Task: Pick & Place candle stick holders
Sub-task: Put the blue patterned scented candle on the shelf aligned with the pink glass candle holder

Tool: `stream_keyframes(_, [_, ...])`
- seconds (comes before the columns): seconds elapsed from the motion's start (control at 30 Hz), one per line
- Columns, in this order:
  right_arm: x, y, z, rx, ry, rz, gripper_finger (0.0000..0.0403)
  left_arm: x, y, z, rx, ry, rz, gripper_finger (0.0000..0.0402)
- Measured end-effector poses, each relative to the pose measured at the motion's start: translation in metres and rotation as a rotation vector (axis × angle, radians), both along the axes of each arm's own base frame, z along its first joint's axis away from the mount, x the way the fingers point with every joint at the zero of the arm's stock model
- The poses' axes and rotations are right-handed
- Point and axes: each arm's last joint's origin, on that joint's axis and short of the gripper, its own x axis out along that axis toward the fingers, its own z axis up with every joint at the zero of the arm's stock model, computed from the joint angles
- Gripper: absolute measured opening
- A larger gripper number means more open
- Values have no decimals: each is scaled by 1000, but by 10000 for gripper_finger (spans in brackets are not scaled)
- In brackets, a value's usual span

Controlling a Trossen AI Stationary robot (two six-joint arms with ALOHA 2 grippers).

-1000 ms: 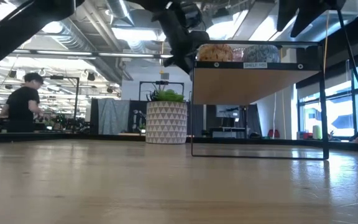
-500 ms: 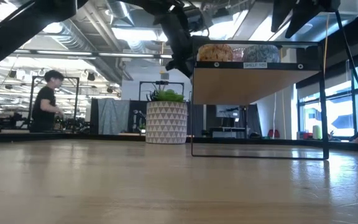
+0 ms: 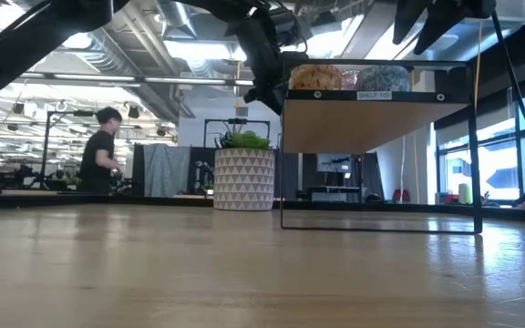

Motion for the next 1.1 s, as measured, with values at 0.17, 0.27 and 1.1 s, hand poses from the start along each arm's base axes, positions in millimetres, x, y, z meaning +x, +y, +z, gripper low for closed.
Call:
stream_keyframes(0.17, [0,0,0,-7,-2,-3,225,0,0,0,1,-1,-2,51])
stream_keyframes(0.27, [0,0,0,-8,-4,-7,225,1,0,1,0,-9,-7,67])
stream_keyframes(1.1, [0,-1,0,-21,-5,-7,225,7,16,-10,56,-6,3,2])
